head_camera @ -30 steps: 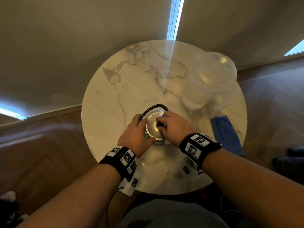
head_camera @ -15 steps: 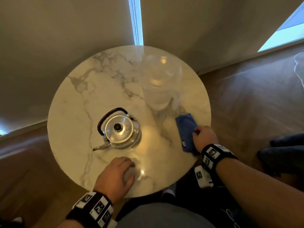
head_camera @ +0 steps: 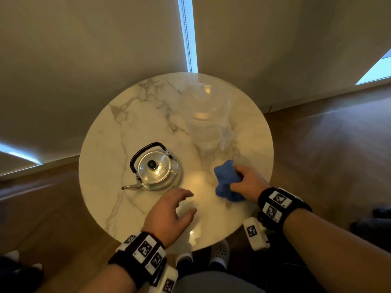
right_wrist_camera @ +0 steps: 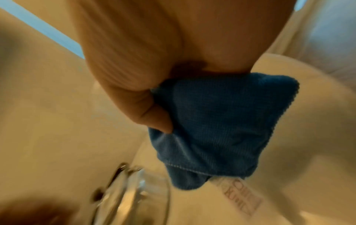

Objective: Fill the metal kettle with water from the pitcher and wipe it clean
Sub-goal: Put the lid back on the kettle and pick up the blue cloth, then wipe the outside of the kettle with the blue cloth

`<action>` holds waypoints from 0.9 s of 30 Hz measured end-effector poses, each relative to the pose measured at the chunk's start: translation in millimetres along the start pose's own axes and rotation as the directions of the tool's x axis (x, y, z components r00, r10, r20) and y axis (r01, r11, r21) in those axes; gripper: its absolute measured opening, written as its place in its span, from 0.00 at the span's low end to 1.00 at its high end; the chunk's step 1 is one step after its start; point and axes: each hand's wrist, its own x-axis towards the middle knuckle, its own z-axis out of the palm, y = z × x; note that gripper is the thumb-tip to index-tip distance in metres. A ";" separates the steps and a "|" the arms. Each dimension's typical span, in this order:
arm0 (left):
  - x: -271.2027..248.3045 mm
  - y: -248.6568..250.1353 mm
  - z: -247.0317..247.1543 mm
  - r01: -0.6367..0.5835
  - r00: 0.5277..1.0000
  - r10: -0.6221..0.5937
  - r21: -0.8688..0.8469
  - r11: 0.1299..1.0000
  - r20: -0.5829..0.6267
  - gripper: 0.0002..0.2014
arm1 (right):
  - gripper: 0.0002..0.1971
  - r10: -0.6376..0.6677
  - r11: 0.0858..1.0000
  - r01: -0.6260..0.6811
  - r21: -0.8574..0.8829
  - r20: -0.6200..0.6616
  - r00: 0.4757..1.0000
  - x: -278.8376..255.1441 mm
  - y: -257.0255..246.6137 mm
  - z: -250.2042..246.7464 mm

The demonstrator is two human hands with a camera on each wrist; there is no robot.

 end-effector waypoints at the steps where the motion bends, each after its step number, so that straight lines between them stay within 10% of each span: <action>1: 8.8 10.2 -6.9 0.033 0.998 -0.038 -0.095 0.995 -0.051 0.20 | 0.11 -0.099 0.995 0.098 0.032 0.010 0.995 -9.2 -11.5 0.6; 5: 37.3 26.5 -32.2 0.166 0.982 -0.189 -0.454 0.875 -0.005 0.38 | 0.21 -0.359 0.907 0.324 0.268 0.092 0.929 -39.6 -59.7 8.4; 10: 30.4 14.7 -62.0 0.170 0.985 -0.147 -0.442 0.881 0.086 0.16 | 0.24 -0.414 0.861 0.326 0.391 0.163 0.896 -47.9 -86.3 24.2; 15: 5.0 13.6 -89.4 0.023 1.000 -0.026 -0.332 0.943 -0.005 0.10 | 0.21 -0.367 0.930 0.330 0.160 0.402 0.839 -38.9 -93.6 26.4; 22: 3.7 16.9 -127.4 -0.066 0.987 0.117 -0.384 0.921 0.110 0.16 | 0.22 -0.525 0.769 0.189 0.610 0.436 0.731 -20.6 -146.7 46.3; 27: 29.7 -32.6 -150.1 0.045 0.999 -0.051 -0.485 0.873 0.000 0.12 | 0.19 -0.438 0.776 0.096 0.623 0.423 0.793 -9.8 -172.1 77.5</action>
